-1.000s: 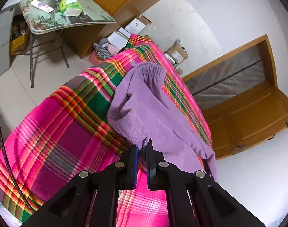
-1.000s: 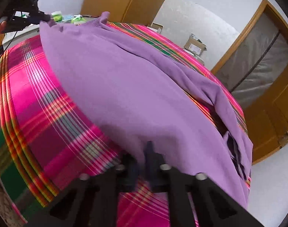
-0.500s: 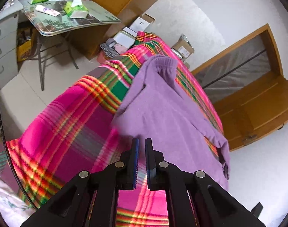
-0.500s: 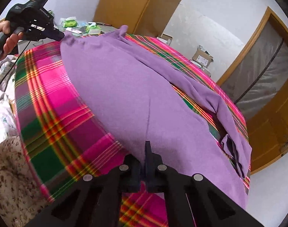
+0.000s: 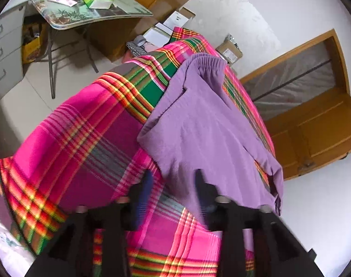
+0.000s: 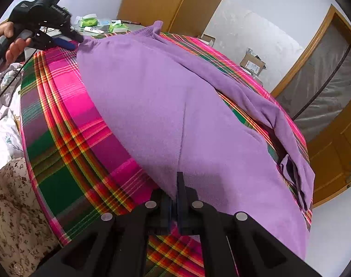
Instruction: Fold clothes
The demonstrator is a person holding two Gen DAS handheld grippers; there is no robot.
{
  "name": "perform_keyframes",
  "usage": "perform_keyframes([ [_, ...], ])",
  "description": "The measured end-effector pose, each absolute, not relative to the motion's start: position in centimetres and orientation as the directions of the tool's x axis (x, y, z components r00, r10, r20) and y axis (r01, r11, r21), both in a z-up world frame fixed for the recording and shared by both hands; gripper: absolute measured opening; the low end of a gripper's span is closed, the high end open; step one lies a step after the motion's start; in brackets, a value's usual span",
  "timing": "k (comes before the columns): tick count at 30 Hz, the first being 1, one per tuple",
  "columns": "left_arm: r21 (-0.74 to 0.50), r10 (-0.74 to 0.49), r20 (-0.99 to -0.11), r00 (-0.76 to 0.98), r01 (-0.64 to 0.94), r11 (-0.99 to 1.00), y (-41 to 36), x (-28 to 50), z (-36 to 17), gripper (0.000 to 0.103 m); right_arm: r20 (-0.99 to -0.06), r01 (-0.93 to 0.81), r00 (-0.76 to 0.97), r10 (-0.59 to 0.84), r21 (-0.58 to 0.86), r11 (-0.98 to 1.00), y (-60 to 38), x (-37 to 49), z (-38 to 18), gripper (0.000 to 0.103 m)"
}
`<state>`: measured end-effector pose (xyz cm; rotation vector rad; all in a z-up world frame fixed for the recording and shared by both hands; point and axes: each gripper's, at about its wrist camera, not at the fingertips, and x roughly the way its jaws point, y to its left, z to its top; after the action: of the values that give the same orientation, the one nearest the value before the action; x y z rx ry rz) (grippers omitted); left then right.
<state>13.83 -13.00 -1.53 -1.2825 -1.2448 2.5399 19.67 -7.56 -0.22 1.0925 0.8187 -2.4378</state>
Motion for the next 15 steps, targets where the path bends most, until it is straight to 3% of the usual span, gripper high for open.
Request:
perform_keyframes([
  [3, -0.689, 0.347, -0.648, -0.678, 0.327, -0.647, -13.3, 13.5, -1.6, 0.053, -0.763, 0.520, -0.642, -0.078, -0.359, -0.775, -7.5, 19.6, -0.3, 0.003],
  [8, -0.658, 0.324, -0.679, -0.659, 0.351, -0.666, -13.0, 12.3, -1.3, 0.050, -0.762, 0.523, -0.642, -0.082, -0.357, -0.774, -7.3, 19.2, -0.2, 0.003],
  [9, -0.646, 0.315, -0.686, -0.656, 0.350, -0.678, -12.8, 12.1, -1.3, 0.046, -0.762, 0.524, -0.642, -0.084, -0.356, -0.774, -7.2, 19.1, -0.1, 0.003],
  [11, -0.628, 0.311, -0.698, -0.645, 0.343, -0.699, -12.4, 11.8, -1.3, 0.006, -0.761, 0.526, -0.643, -0.087, -0.356, -0.773, -7.1, 19.1, -0.1, 0.003],
  [15, -0.605, 0.284, -0.694, -0.661, 0.323, -0.728, -12.2, 12.2, -0.9, 0.005, -0.756, 0.528, -0.648, -0.090, -0.361, -0.769, -7.0, 19.2, 0.2, 0.003],
])
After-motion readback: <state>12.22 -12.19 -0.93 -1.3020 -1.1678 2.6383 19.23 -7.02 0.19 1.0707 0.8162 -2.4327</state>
